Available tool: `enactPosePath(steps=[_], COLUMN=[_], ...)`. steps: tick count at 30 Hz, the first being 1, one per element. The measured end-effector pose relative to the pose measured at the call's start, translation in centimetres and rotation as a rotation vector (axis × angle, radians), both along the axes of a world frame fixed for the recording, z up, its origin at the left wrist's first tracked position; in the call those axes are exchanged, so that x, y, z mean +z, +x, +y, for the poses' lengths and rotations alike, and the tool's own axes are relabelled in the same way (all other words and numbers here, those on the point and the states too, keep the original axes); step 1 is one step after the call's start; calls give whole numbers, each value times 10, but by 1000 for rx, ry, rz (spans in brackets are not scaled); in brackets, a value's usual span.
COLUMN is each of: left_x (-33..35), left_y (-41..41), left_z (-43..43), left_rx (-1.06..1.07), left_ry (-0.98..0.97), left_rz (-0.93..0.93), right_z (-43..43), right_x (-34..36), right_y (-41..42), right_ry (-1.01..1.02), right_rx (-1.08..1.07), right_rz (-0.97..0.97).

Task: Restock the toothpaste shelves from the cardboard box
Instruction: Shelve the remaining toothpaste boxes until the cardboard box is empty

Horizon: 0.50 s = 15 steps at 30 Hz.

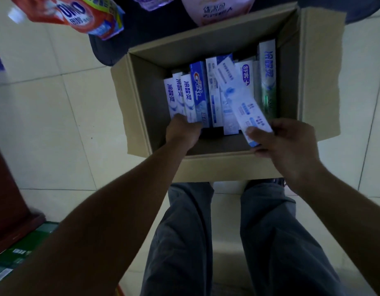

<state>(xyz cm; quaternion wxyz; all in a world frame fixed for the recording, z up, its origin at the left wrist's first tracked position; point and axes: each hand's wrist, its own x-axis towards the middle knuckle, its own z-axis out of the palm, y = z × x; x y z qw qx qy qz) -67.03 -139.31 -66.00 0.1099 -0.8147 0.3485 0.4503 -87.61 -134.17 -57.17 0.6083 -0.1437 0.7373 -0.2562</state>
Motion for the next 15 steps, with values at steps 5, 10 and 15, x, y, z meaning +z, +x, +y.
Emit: enactPosePath(steps=[5, 10, 15], left_x=[-56, -83, -55], left_y=[4, 8, 16], left_z=[-7, 3, 3], left_rx=[-59, -216, -66], left_ry=[168, 139, -33], left_rz=[-96, -137, -217], right_z=[10, 15, 12], right_x=[-9, -12, 1], right_y=[-13, -13, -13], right_ry=[-21, -11, -23], right_rx=[-8, 8, 55], right_rz=[7, -21, 33])
